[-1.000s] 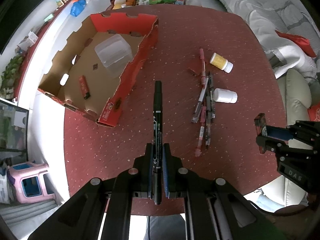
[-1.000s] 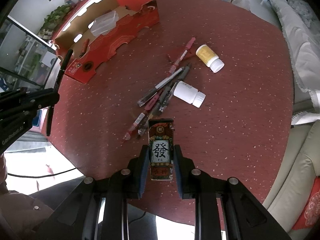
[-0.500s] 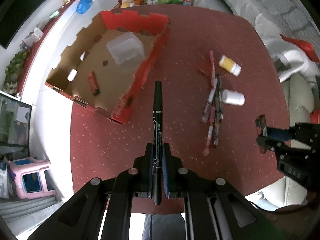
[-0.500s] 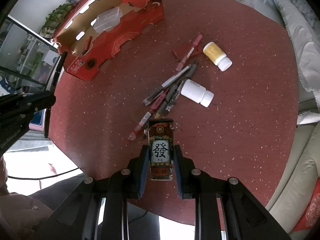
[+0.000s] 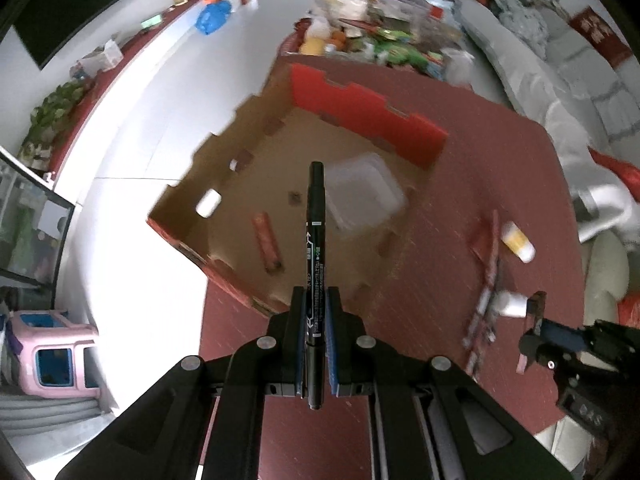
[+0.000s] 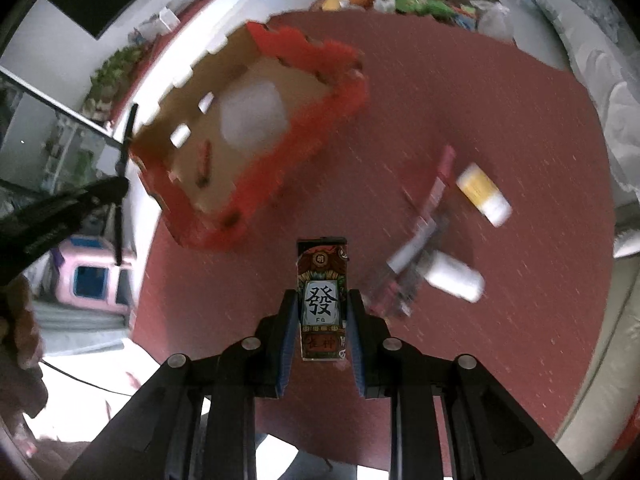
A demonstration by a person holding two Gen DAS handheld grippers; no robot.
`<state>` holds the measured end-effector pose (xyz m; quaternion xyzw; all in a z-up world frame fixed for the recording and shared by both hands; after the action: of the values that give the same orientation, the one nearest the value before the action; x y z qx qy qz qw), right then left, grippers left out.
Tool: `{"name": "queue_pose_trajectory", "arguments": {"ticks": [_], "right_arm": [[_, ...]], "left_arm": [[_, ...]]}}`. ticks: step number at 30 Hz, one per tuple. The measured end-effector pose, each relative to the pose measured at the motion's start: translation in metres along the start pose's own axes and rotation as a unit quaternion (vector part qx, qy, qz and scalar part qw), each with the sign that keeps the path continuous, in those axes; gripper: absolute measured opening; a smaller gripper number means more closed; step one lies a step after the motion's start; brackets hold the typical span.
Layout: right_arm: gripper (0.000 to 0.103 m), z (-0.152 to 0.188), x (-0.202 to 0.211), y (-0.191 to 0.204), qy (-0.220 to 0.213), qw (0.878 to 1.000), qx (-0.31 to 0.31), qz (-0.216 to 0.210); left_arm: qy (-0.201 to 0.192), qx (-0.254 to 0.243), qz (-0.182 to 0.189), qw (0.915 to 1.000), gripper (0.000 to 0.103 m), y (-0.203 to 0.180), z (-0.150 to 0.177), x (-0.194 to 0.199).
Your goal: Organize rigid objects
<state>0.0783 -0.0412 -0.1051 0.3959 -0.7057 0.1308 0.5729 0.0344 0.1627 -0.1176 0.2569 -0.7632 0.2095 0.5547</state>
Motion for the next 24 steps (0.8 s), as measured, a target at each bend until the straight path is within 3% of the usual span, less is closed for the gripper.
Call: {"name": "queue_pose_trajectory", "arguments": {"ticks": [11,24], "right_arm": [[0.025,-0.095,-0.040,0.094,-0.028,0.999,-0.005,-0.030],[0.025,-0.108,-0.108,0.116,0.018,0.999,-0.026,-0.014]], "left_arm": [[0.016,-0.005,-0.018,0.9997,0.010,0.052,-0.049,-0.067],[0.051,-0.043,-0.030,0.9973,0.009,0.063,-0.054,-0.132]]}}
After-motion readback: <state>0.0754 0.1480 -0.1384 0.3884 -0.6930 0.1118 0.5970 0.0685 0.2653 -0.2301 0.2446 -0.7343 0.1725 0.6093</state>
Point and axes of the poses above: each gripper's, at about its wrist camera, not at the fingertips, and x roughly against the way its jaws point, y to its left, z to its underside, the point moved 7 cm from there along -x, roughly the way its jaws point, and after that the axes turned 3 degrees about x, right-handed, at the moved point
